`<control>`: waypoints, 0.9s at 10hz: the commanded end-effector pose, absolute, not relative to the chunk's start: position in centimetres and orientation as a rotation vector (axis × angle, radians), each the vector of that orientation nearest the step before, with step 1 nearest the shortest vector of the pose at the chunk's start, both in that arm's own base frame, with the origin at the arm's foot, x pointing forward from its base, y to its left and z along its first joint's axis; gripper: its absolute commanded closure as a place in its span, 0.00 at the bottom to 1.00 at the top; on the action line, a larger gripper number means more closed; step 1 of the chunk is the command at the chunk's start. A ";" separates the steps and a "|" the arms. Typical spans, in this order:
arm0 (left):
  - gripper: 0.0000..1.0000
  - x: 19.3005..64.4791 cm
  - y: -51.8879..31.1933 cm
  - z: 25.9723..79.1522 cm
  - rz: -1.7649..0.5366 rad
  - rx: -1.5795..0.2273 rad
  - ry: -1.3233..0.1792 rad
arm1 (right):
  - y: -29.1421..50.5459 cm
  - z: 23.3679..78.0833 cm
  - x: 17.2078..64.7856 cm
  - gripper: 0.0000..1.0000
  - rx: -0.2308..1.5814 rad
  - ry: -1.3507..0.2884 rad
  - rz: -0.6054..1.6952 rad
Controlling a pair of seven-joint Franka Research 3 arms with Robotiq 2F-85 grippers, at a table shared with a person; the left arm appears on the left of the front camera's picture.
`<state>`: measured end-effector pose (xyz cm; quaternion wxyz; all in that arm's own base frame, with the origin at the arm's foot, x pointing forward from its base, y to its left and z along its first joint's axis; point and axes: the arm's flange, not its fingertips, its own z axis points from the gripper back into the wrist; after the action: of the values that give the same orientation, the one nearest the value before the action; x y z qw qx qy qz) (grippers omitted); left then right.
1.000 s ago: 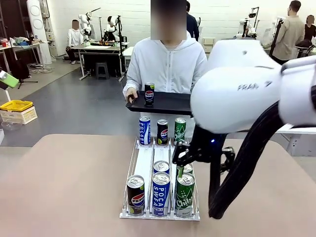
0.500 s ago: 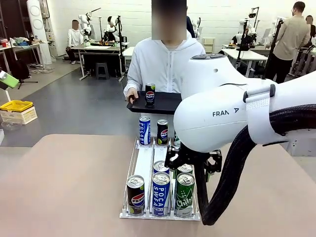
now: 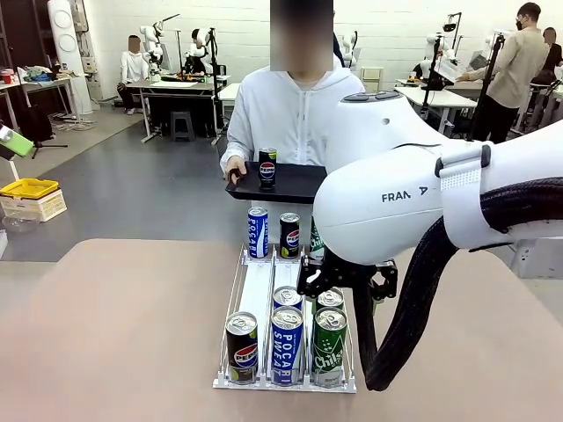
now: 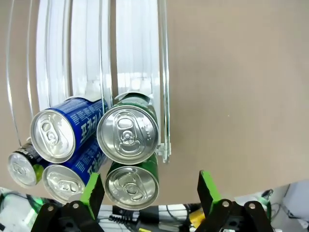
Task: Retrieve and hand over the desired beverage to the person.
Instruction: Pick up another can of the same type that the person held from the Automatic Can Dispenser.
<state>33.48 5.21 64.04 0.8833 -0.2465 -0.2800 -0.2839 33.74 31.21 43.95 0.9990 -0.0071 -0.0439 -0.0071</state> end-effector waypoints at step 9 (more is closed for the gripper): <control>0.00 33.6 5.3 64.1 -0.599 -0.522 -0.596 | 30.8 42.6 33.2 0.00 0.051 0.006 0.128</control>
<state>33.48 5.21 64.03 0.8833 -0.2465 -0.2799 -0.2839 33.32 31.20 43.19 0.9983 0.0127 -0.0096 0.0563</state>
